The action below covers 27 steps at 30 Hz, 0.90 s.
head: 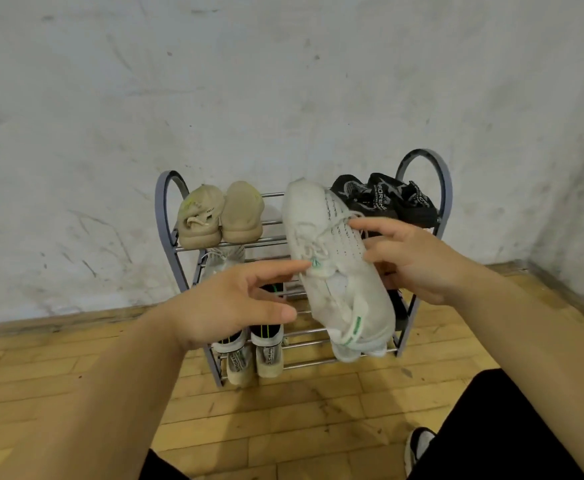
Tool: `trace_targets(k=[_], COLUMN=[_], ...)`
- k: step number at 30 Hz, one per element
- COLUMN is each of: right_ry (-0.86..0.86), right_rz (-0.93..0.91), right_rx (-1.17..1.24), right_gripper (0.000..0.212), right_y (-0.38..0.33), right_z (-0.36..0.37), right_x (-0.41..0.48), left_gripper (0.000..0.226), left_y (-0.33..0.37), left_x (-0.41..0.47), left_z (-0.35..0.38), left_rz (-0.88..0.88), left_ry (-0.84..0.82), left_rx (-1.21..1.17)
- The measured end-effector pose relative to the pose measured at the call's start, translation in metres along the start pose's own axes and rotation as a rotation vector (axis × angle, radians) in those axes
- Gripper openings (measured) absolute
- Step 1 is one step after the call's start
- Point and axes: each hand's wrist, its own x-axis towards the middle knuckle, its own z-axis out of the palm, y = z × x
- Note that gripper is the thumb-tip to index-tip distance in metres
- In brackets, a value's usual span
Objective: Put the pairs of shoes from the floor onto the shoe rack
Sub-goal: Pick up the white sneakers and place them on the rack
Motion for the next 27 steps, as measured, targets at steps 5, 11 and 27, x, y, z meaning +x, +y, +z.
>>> trace_targets(k=[5, 11, 27], right_ry=[-0.223, -0.19, 0.029], right_rz=[0.287, 0.393, 0.312], right_rx=[-0.294, -0.335, -0.271], right_gripper=[0.049, 0.057, 0.054], right_y=[0.026, 0.061, 0.136], right_z=[-0.005, 0.033, 0.116], right_x=[0.004, 0.05, 0.19], left_gripper=[0.053, 0.081, 0.09], left_y=[-0.035, -0.079, -0.187], left_x=[-0.005, 0.028, 0.092], left_z=[-0.031, -0.048, -0.079], left_rz=[-0.289, -0.469, -0.445], left_ry=[-0.103, -0.007, 0.074], left_rx=[0.319, 0.586, 0.881])
